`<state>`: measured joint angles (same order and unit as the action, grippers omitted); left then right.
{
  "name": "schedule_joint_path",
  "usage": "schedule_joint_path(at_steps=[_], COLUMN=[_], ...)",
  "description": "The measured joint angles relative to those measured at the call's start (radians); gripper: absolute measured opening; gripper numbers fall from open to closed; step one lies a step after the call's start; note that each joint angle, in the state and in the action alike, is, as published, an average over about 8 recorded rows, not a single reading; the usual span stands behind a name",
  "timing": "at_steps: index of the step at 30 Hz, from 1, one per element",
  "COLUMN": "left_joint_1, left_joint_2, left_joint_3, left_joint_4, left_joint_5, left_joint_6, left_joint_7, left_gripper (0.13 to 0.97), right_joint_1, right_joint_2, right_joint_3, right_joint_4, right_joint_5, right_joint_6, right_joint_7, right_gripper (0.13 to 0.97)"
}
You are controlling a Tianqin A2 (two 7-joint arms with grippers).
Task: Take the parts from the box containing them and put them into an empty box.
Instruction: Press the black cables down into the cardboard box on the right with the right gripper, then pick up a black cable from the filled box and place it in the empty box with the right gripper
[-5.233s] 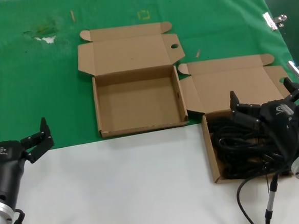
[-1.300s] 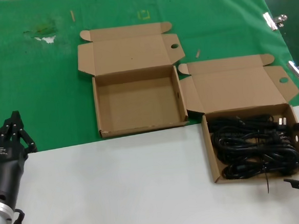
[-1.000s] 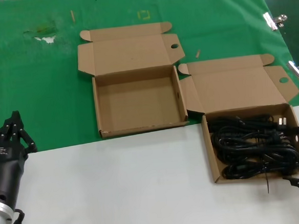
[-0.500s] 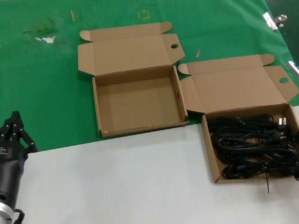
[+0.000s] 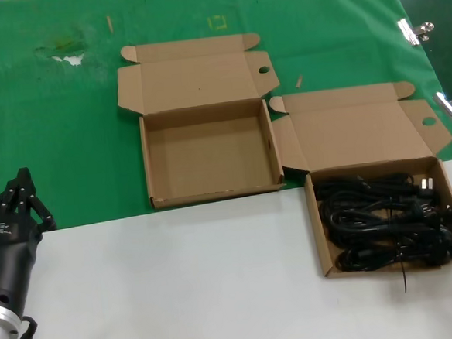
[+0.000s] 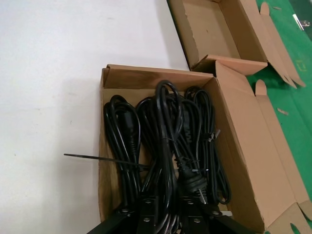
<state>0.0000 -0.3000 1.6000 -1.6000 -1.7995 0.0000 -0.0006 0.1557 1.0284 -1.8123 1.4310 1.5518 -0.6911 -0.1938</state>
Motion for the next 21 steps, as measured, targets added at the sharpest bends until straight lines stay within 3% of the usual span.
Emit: schedule_joint_path(at_steps=[11, 21], left_joint_1=[0.000, 0.000], left_joint_2=[0.000, 0.000], left_joint_3=[0.000, 0.000], left_joint_4=[0.000, 0.000], left_joint_5=[0.000, 0.000], left_joint_6=[0.000, 0.000], left_joint_7=[0.000, 0.000], left_gripper=[0.140, 0.140], right_joint_1=[0.009, 0.033], right_joint_2=[-0.004, 0.017], right_joint_3=[0.008, 0.034], right_joint_4=[0.006, 0.048], right_joint_5=[-0.015, -0.017], right_joint_6=[0.010, 0.009], right_joint_7=[0.005, 0.050], right_gripper=[0.168, 0.167])
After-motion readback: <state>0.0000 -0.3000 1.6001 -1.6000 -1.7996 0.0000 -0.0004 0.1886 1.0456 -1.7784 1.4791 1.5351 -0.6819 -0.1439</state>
